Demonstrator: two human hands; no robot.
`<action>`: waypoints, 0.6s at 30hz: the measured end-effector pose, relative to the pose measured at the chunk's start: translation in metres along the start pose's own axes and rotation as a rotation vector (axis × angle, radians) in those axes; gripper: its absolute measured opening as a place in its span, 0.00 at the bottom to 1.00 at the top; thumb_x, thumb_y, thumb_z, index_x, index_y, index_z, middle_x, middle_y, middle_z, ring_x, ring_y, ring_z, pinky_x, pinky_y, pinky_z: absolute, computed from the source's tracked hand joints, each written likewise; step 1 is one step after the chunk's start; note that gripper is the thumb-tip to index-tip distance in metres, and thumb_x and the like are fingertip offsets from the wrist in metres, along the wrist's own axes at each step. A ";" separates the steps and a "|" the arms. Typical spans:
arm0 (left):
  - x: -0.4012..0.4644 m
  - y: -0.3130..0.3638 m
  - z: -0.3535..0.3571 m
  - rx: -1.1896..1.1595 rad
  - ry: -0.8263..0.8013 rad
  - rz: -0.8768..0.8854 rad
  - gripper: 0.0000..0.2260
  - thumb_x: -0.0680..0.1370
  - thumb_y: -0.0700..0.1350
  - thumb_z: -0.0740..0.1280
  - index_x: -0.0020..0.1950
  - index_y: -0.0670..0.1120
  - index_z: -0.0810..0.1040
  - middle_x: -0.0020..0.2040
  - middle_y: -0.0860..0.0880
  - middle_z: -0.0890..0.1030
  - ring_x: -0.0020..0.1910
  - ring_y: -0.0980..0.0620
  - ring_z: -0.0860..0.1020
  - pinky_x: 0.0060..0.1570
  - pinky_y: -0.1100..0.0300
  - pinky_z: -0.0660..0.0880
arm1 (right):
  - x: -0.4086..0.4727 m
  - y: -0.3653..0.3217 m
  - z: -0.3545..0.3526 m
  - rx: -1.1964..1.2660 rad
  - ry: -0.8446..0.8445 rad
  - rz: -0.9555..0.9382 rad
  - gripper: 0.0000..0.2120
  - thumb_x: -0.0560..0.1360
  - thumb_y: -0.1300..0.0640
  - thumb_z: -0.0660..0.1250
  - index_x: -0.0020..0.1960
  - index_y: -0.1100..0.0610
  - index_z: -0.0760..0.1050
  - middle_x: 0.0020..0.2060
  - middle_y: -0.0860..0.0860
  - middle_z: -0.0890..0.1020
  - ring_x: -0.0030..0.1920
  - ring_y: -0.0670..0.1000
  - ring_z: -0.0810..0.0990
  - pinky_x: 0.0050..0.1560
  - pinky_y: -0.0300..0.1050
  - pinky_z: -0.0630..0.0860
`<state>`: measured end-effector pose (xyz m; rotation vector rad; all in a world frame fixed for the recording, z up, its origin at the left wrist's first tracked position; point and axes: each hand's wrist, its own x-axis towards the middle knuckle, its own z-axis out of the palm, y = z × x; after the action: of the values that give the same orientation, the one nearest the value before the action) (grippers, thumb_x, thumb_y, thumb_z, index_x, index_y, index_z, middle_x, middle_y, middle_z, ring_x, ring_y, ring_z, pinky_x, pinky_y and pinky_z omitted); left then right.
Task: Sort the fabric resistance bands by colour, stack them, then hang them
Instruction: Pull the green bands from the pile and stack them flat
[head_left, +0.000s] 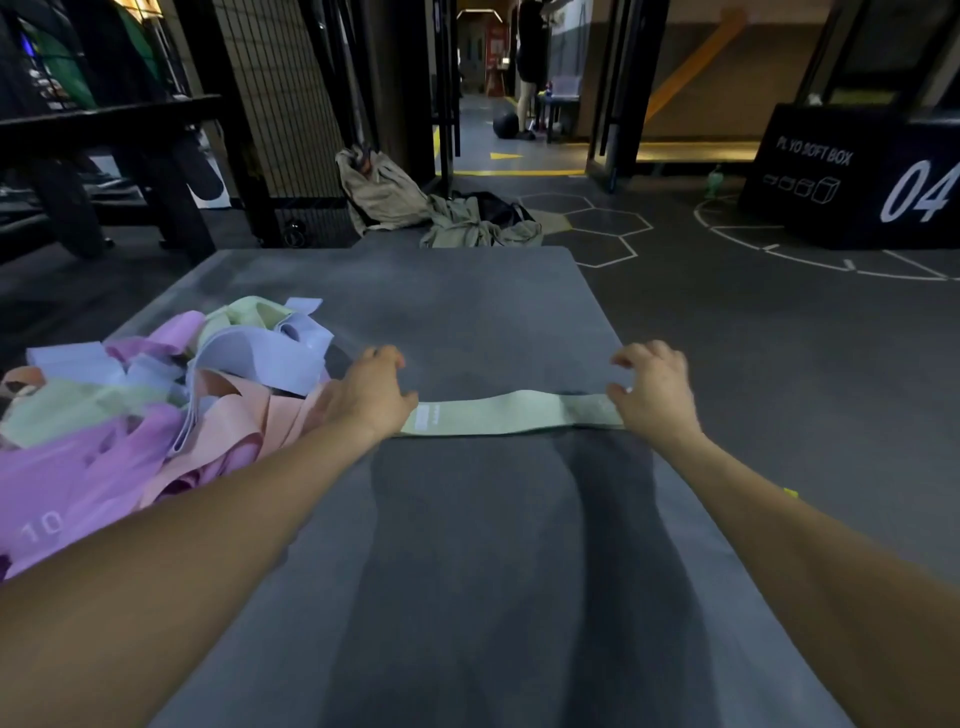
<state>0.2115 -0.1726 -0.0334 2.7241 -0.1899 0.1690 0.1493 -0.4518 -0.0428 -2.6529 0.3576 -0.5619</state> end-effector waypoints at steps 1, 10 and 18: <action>0.001 0.001 0.001 -0.028 -0.029 0.080 0.21 0.75 0.46 0.68 0.67 0.44 0.68 0.67 0.45 0.68 0.64 0.45 0.71 0.63 0.53 0.68 | 0.001 -0.009 0.002 0.021 -0.079 -0.088 0.17 0.74 0.59 0.67 0.62 0.59 0.74 0.60 0.57 0.73 0.63 0.59 0.68 0.60 0.46 0.65; 0.011 -0.020 0.005 0.215 -0.413 0.274 0.30 0.75 0.55 0.67 0.74 0.48 0.62 0.72 0.48 0.65 0.69 0.48 0.66 0.68 0.52 0.62 | 0.000 -0.044 0.022 0.033 -0.544 -0.295 0.34 0.71 0.49 0.72 0.72 0.52 0.63 0.70 0.50 0.67 0.69 0.53 0.67 0.67 0.41 0.61; 0.009 -0.027 0.007 0.121 -0.416 0.303 0.23 0.75 0.53 0.68 0.69 0.50 0.69 0.62 0.49 0.68 0.60 0.48 0.72 0.64 0.51 0.66 | 0.001 -0.042 0.024 -0.006 -0.556 -0.309 0.31 0.72 0.48 0.71 0.72 0.52 0.65 0.65 0.51 0.70 0.66 0.53 0.68 0.66 0.43 0.62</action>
<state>0.2249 -0.1516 -0.0489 2.8040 -0.7316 -0.3164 0.1673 -0.4067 -0.0439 -2.7417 -0.2171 0.1066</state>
